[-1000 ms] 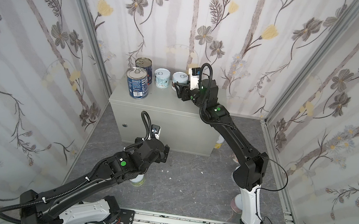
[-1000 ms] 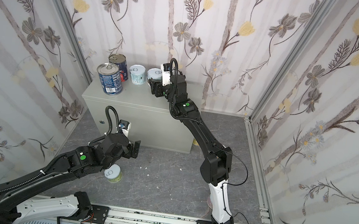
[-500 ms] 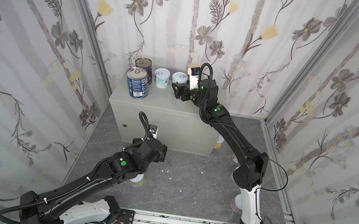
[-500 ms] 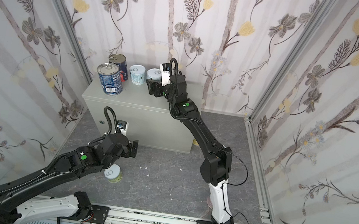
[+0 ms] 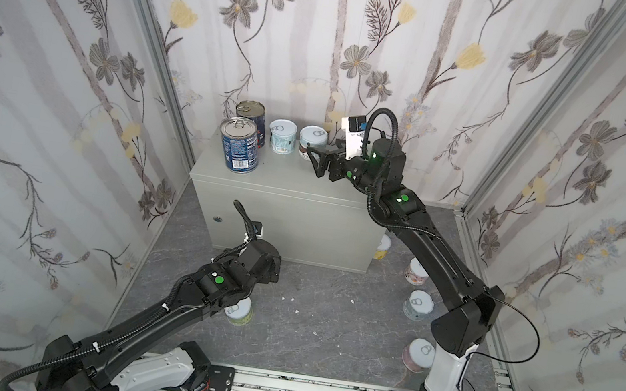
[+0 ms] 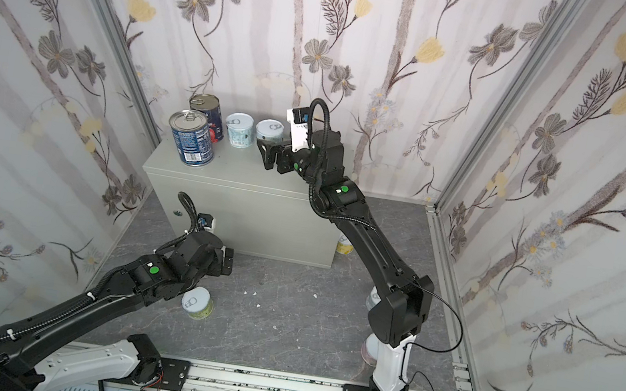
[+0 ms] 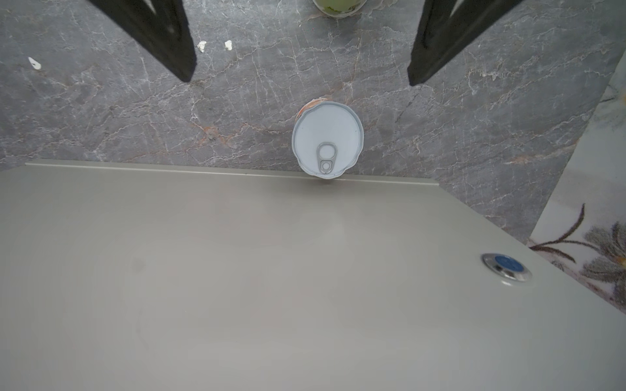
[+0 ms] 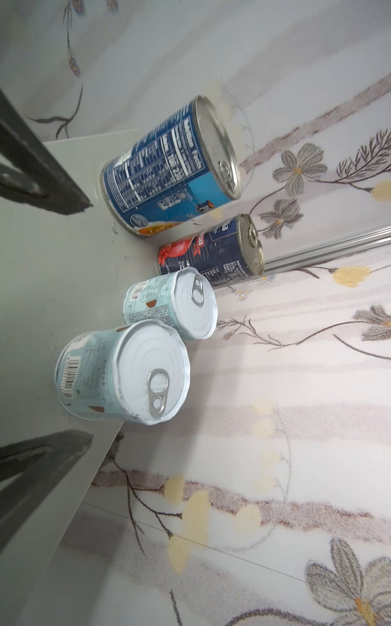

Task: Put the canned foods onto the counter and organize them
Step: 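Nudge the teal-labelled can into line, then open the right gripper, then withdraw the right gripper from the cabinet while left gripper lowers toward green-labelled can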

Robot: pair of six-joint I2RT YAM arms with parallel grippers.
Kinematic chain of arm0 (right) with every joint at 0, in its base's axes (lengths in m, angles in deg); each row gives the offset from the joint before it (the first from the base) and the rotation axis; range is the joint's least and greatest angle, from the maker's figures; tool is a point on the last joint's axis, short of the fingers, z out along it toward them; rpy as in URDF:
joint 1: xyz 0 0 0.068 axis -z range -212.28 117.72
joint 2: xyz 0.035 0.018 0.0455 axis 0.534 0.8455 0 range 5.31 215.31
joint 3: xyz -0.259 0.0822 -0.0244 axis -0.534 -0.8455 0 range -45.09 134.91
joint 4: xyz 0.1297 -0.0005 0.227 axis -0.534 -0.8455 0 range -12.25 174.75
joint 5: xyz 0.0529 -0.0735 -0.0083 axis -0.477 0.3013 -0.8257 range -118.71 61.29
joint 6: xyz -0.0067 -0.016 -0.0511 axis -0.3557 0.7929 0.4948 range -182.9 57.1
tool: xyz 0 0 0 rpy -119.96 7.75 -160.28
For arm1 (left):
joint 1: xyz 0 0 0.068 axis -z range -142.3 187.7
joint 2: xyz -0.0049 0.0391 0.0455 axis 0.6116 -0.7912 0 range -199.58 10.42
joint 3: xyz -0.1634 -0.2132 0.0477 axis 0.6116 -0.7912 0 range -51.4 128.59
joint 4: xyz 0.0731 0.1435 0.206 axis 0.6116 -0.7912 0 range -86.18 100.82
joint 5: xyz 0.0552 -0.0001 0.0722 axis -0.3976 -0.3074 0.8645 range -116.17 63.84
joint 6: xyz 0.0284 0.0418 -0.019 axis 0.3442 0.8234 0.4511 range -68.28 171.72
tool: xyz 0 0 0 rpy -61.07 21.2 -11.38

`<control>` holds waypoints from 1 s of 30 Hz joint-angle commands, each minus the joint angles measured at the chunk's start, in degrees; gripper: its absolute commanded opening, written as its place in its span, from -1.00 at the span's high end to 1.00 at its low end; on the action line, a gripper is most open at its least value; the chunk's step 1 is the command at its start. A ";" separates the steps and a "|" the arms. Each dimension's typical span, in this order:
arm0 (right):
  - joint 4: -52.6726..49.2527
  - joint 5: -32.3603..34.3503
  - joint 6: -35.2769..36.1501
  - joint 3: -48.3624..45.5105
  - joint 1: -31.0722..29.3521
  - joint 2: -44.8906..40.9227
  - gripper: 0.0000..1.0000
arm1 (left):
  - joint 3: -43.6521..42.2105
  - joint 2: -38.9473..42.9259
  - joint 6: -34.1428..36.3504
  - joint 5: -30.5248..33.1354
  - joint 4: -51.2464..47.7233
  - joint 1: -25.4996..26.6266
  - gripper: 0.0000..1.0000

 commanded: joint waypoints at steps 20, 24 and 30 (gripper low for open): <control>14.11 -0.71 -1.18 -39.70 -0.33 -39.78 -0.99 | -10.48 -6.27 -10.27 1.87 11.87 -3.44 -1.00; 16.73 0.92 -3.11 -48.92 -0.36 -47.48 -0.99 | -11.19 -9.72 -11.65 2.44 14.32 -3.92 -1.00; 17.36 2.40 -4.65 -58.01 -0.20 -54.36 -0.99 | -11.19 -13.65 -13.47 3.02 14.60 -6.02 -1.00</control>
